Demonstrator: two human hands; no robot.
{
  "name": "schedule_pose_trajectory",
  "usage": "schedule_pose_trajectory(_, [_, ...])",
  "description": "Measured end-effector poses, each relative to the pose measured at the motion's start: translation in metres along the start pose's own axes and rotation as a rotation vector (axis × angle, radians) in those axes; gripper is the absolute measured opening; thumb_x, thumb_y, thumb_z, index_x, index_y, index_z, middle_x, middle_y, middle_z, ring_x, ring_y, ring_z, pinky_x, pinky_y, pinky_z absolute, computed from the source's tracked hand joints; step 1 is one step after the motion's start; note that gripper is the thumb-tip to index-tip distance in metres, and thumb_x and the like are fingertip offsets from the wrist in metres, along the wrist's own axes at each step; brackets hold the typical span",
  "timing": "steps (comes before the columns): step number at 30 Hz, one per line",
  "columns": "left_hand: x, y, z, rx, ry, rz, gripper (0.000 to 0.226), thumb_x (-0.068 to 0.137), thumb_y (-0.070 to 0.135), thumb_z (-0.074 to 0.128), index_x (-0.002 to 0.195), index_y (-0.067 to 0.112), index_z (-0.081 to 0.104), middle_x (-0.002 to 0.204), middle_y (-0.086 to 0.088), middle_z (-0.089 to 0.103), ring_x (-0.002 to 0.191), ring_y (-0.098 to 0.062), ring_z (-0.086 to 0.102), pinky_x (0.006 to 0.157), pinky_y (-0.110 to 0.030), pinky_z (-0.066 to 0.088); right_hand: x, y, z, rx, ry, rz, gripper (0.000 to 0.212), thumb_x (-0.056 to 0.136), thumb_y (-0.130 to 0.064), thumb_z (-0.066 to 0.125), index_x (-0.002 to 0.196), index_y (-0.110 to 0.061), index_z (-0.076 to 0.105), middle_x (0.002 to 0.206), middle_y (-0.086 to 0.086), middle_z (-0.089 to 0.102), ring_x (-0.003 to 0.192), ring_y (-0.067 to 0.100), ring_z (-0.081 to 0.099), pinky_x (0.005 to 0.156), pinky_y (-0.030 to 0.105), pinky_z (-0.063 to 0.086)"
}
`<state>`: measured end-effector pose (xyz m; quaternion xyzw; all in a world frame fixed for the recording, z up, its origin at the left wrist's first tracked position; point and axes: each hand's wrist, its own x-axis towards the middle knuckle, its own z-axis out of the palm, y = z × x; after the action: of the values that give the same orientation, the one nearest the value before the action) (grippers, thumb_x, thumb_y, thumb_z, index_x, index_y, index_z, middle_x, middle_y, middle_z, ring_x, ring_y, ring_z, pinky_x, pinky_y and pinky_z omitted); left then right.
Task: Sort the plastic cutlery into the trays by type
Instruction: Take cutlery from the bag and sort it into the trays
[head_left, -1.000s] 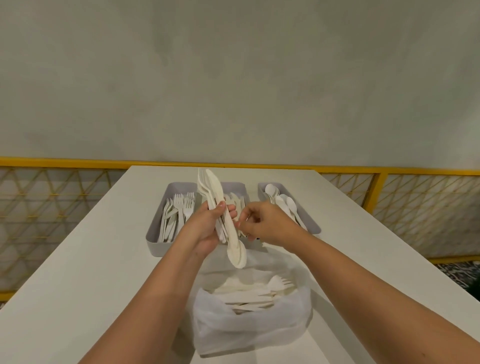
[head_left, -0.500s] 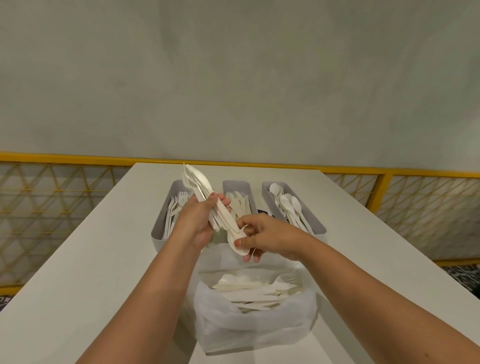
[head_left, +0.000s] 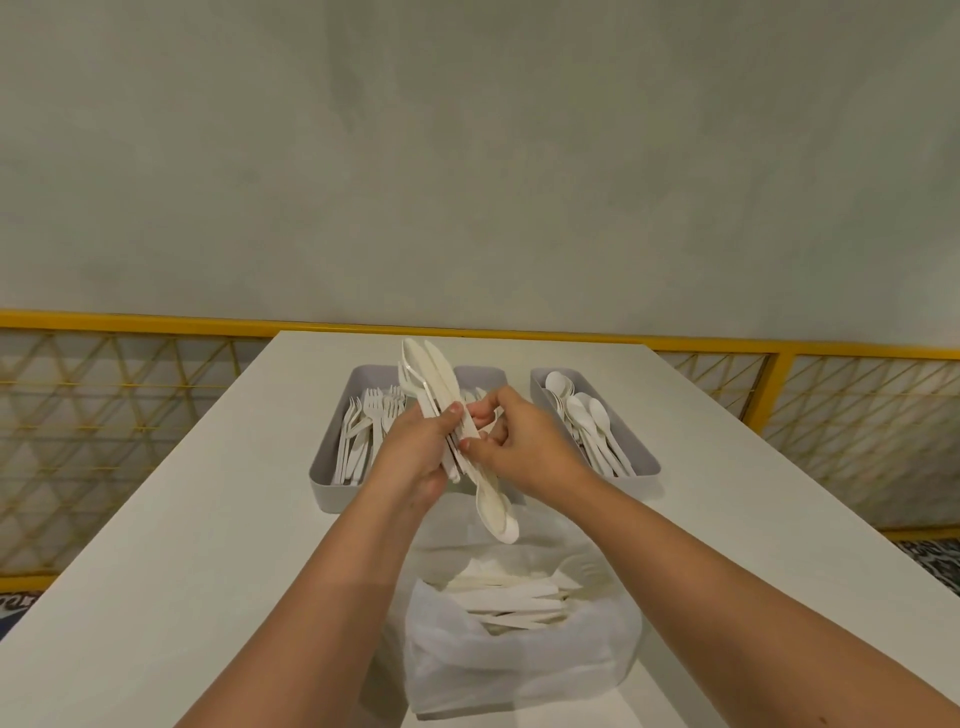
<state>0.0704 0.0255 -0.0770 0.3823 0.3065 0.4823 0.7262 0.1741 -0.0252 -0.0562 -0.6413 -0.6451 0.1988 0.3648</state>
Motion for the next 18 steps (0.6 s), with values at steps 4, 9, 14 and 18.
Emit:
schedule_pose_trajectory(4, [-0.001, 0.000, 0.000, -0.008, 0.013, -0.048, 0.035, 0.098, 0.001, 0.035, 0.132, -0.004, 0.045, 0.111, -0.019, 0.061, 0.081, -0.026, 0.064, 0.054, -0.032, 0.058, -0.001, 0.000, 0.001, 0.010, -0.062, 0.039, 0.014, 0.092, -0.016, 0.057, 0.106, -0.015, 0.052, 0.064, -0.009, 0.046, 0.059, 0.002, 0.044, 0.052, 0.014, 0.033])
schedule_pose_trajectory(9, [-0.004, 0.002, 0.000, -0.007, 0.027, -0.051, 0.032, 0.097, 0.000, 0.040, 0.126, -0.006, 0.051, 0.096, -0.017, 0.065, 0.079, -0.026, 0.065, 0.053, -0.030, 0.058, 0.001, -0.001, -0.001, 0.087, -0.097, 0.150, 0.012, 0.094, -0.017, 0.052, 0.101, -0.009, 0.057, 0.071, 0.001, 0.051, 0.067, 0.015, 0.049, 0.063, 0.024, 0.039])
schedule_pose_trajectory(14, [-0.006, 0.004, 0.001, 0.037, 0.016, -0.015, 0.030, 0.095, -0.002, 0.041, 0.122, -0.005, 0.055, 0.092, -0.015, 0.066, 0.078, -0.026, 0.066, 0.056, -0.030, 0.058, 0.001, -0.002, -0.001, 0.168, -0.098, 0.195, 0.026, 0.094, -0.017, 0.051, 0.105, 0.005, 0.059, 0.081, 0.014, 0.054, 0.070, 0.022, 0.049, 0.062, 0.032, 0.039])
schedule_pose_trajectory(18, [-0.010, 0.007, 0.000, 0.099, 0.043, 0.008, 0.026, 0.095, -0.003, 0.041, 0.118, -0.008, 0.055, 0.082, -0.013, 0.066, 0.062, -0.020, 0.067, 0.052, -0.028, 0.058, 0.001, -0.003, -0.002, 0.190, -0.097, 0.192, 0.028, 0.094, -0.019, 0.052, 0.109, 0.003, 0.060, 0.091, 0.025, 0.061, 0.076, 0.024, 0.054, 0.064, 0.033, 0.043])
